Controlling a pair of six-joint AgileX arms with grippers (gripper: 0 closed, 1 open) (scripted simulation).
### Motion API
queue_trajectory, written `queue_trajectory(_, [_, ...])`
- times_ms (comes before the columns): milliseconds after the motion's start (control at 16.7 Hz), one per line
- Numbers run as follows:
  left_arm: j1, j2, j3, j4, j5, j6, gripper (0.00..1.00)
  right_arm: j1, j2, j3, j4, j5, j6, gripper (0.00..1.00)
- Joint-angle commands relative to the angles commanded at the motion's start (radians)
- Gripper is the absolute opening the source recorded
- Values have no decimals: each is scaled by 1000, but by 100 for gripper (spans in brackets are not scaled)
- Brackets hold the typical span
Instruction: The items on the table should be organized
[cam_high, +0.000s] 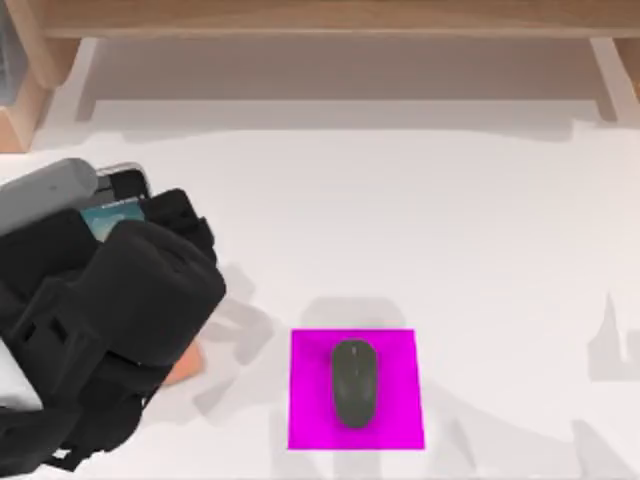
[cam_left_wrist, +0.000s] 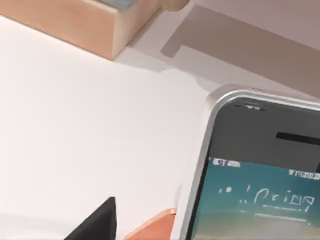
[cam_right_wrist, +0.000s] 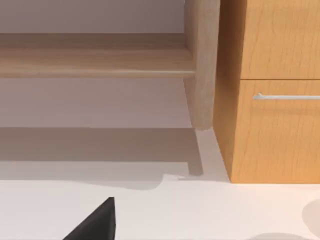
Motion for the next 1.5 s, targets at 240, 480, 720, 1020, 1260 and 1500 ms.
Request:
queue_trajectory(240, [188, -239, -77, 181, 164, 197, 100, 0, 0, 0, 0, 0, 0, 100])
queue_trajectory(480, [426, -534, -233, 333, 448, 459, 100, 0, 0, 0, 0, 0, 0, 100])
queue_trajectory(720, [666, -819, -436, 415, 754, 728, 100, 0, 0, 0, 0, 0, 0, 100])
queue_trajectory(1020, [868, -1044, -634, 441, 986, 949, 100, 0, 0, 0, 0, 0, 0, 100])
queue_trajectory(1260, [887, -1064, -654, 442, 1006, 969, 100, 0, 0, 0, 0, 0, 0, 100])
queue_trajectory(1500, [887, -1064, -654, 442, 1006, 969, 100, -4, 9, 1, 7, -3, 0, 100])
